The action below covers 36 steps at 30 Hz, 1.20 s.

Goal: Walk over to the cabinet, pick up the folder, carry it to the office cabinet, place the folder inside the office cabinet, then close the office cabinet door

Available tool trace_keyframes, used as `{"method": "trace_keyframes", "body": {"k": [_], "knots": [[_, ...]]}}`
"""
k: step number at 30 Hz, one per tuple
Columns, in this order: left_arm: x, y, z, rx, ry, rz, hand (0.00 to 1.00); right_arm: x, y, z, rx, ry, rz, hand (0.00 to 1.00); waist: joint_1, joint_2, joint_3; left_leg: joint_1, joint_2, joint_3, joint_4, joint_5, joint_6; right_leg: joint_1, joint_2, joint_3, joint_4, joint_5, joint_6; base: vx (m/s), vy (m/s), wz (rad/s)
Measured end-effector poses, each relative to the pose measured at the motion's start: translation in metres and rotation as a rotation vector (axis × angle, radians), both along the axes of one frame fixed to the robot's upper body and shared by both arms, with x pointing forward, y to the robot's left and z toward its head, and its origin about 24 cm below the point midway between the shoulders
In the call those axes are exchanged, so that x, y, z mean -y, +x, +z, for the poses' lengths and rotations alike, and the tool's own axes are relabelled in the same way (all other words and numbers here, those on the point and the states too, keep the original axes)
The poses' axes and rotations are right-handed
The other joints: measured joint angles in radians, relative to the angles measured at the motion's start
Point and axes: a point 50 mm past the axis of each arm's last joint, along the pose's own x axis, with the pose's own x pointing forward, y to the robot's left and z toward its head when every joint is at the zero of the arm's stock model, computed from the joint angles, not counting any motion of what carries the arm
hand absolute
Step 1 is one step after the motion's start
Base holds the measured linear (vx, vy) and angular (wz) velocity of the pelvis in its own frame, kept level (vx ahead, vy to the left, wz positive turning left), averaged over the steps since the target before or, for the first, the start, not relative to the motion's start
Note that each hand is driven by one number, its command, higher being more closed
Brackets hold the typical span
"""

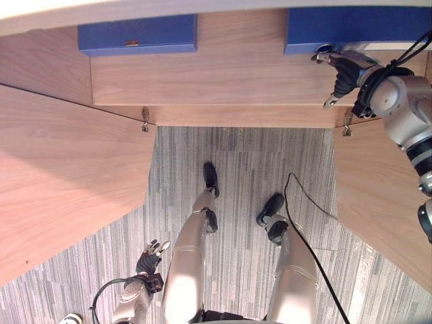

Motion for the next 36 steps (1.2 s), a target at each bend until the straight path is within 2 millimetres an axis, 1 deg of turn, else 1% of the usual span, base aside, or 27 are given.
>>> {"method": "trace_keyframes", "body": {"k": [2,4,6,12,19,21,24,30,32,36], "knots": [[0.001,0.0,0.0,-0.002,-0.001,0.005,0.0,-0.001,-0.001,0.01,0.032,0.007,0.0,0.0,0.0,0.0,0.0,0.0,0.001,0.0,-0.003,0.001,0.0,0.001,0.002,-0.001,-0.003,0.001,-0.001,0.0,0.0,0.0],[0.003,0.0,-0.001,-0.001,-0.006,0.006,0.0,-0.003,0.0,0.017,0.044,0.003,0.002,0.0,-0.001,0.0,0.0,0.002,0.003,-0.001,-0.006,0.002,-0.001,0.004,0.006,-0.003,-0.008,0.002,-0.002,0.0,0.0,0.0],[0.004,0.0,0.0,0.003,-0.014,0.012,0.0,-0.001,0.0,0.022,0.051,0.017,-0.004,0.0,0.0,0.0,0.0,0.003,0.004,-0.004,-0.011,0.004,-0.002,0.007,0.008,-0.007,-0.012,0.002,-0.002,0.03,-0.024,0.02],[0.004,0.001,0.0,0.014,-0.014,0.013,0.0,0.007,0.001,0.024,0.05,0.031,-0.037,0.0,0.001,0.0,0.0,0.006,0.004,-0.007,-0.011,0.004,-0.002,0.013,0.009,-0.011,-0.016,0.002,-0.002,0.03,-0.016,0.01],[0.005,0.001,0.0,0.015,-0.02,0.022,0.0,0.015,0.003,0.02,0.032,0.024,-0.083,0.0,0.003,0.001,0.0,0.008,0.005,-0.007,-0.019,0.007,-0.003,0.014,0.013,-0.012,-0.022,0.003,-0.004,0.0,-0.004,0.0],[0.005,0.001,0.0,0.015,-0.022,0.025,0.0,0.015,0.004,0.016,0.022,0.025,-0.084,0.0,0.003,0.001,0.0,0.011,0.005,-0.006,-0.024,0.009,-0.002,0.017,0.015,-0.011,-0.027,0.005,-0.004,0.04,-0.026,-0.02],[0.005,0.001,0.0,0.015,-0.021,0.021,0.0,0.019,0.006,-0.004,-0.026,0.026,-0.093,0.0,0.004,0.002,0.0,0.028,0.007,-0.005,-0.034,0.011,-0.005,0.034,0.021,-0.012,-0.041,0.006,-0.003,0.03,-0.023,-0.02],[0.006,0.004,0.001,0.015,-0.019,0.014,0.0,0.017,0.005,-0.02,-0.04,0.009,-0.079,0.0,0.005,0.003,0.0,0.04,0.015,-0.004,-0.034,0.01,-0.006,0.049,0.034,-0.011,-0.055,0.008,-0.005,0.05,-0.036,-0.04],[0.005,0.004,0.0,0.011,-0.016,0.012,0.0,0.013,0.004,-0.024,-0.04,-0.015,-0.058,0.0,-0.001,0.004,0.0,0.04,0.016,-0.004,-0.034,0.009,-0.006,0.049,0.035,-0.011,-0.055,0.009,-0.005,0.04,-0.027,-0.02],[0.005,0.005,0.0,0.008,-0.015,0.011,0.0,0.009,0.001,-0.034,-0.049,-0.038,-0.034,0.0,-0.002,0.004,0.0,0.047,0.017,-0.003,-0.034,0.009,-0.007,0.055,0.035,-0.009,-0.055,0.009,-0.006,0.03,-0.02,-0.01]]}}
